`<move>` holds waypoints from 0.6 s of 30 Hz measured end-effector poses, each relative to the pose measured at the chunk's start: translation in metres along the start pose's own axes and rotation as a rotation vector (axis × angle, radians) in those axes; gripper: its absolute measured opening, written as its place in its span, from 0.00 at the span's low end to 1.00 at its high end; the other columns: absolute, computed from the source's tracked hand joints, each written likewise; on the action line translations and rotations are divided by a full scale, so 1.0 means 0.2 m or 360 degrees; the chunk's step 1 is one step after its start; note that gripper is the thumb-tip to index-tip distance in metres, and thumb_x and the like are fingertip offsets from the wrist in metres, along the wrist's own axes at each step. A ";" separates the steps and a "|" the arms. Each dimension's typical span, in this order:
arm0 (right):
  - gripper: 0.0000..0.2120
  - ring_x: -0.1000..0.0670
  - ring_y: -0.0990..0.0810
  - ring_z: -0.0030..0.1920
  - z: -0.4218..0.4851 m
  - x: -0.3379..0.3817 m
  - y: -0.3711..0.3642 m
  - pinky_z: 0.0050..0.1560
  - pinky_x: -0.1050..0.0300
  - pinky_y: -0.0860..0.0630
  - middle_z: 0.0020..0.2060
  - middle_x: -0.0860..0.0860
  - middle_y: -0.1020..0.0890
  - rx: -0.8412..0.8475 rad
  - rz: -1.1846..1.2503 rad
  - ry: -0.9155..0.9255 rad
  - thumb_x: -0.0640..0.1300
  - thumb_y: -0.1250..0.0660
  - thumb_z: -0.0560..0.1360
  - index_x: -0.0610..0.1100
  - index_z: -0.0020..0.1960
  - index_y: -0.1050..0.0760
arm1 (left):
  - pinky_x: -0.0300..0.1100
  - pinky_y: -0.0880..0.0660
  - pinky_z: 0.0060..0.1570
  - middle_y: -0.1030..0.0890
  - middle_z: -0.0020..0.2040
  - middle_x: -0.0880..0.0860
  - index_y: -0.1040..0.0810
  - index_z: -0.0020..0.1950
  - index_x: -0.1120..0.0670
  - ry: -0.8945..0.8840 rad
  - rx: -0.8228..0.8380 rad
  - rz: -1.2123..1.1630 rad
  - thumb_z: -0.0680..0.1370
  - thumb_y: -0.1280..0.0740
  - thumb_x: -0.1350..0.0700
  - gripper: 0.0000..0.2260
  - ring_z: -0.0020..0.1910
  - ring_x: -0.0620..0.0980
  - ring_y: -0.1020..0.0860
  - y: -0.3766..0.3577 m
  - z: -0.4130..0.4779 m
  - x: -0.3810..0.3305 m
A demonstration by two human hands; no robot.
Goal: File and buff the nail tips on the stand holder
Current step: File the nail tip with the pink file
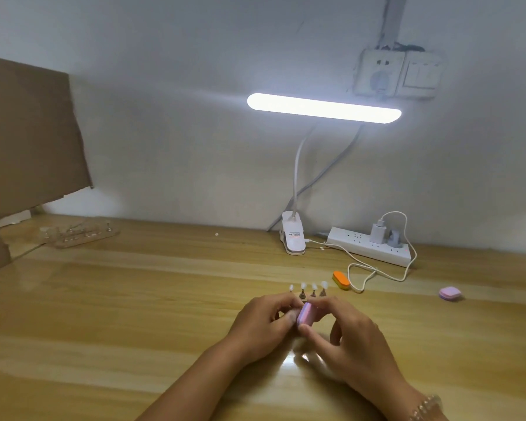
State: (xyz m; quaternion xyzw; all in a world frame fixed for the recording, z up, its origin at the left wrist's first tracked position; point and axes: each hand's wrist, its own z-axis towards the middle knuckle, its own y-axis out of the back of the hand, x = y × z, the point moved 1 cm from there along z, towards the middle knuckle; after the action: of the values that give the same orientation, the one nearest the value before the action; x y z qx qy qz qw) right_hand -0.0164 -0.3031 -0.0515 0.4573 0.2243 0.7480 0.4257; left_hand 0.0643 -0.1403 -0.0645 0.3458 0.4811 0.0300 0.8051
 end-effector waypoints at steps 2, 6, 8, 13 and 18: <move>0.11 0.59 0.24 0.33 0.01 -0.01 0.00 0.37 0.60 0.26 0.44 0.65 0.19 -0.0024 0.0079 -0.0078 0.58 0.27 0.69 0.59 0.50 0.23 | 0.41 0.30 0.40 0.17 0.43 0.39 0.19 0.48 0.43 -0.0010 -0.0018 0.0016 0.78 0.36 0.49 0.06 0.37 0.39 0.26 0.00 0.01 0.01; 0.11 0.58 0.23 0.35 0.01 -0.02 0.00 0.36 0.62 0.28 0.44 0.65 0.21 -0.0055 0.0039 -0.0049 0.60 0.29 0.70 0.60 0.50 0.24 | 0.35 0.33 0.38 0.19 0.41 0.35 0.19 0.45 0.41 -0.0011 -0.0013 -0.0004 0.78 0.33 0.51 0.05 0.33 0.34 0.27 0.00 0.01 0.01; 0.12 0.56 0.23 0.34 0.01 -0.02 0.00 0.36 0.61 0.27 0.44 0.63 0.21 -0.0016 0.0051 -0.0033 0.62 0.30 0.70 0.60 0.51 0.23 | 0.32 0.35 0.37 0.19 0.40 0.34 0.18 0.45 0.41 -0.0003 -0.0015 -0.0021 0.78 0.31 0.52 0.05 0.32 0.32 0.27 0.00 0.01 0.01; 0.12 0.57 0.24 0.33 0.02 -0.03 0.00 0.37 0.59 0.26 0.42 0.64 0.22 -0.0065 0.0008 -0.0080 0.63 0.32 0.70 0.59 0.50 0.23 | 0.38 0.33 0.37 0.17 0.43 0.37 0.17 0.46 0.41 0.0014 0.0007 -0.0054 0.76 0.31 0.49 0.04 0.31 0.37 0.29 0.00 0.01 0.02; 0.11 0.60 0.23 0.36 0.03 -0.05 0.00 0.40 0.57 0.25 0.43 0.63 0.21 -0.0111 0.0031 -0.0176 0.60 0.30 0.70 0.58 0.50 0.23 | 0.38 0.33 0.37 0.18 0.41 0.35 0.17 0.46 0.39 0.0025 -0.0004 -0.0025 0.76 0.30 0.47 0.03 0.31 0.37 0.29 0.00 0.01 0.01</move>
State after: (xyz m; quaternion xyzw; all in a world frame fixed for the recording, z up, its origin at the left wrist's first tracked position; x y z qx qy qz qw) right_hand -0.0094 -0.3119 -0.0529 0.4849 0.1697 0.7331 0.4457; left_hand 0.0678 -0.1406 -0.0658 0.3408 0.4899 0.0270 0.8019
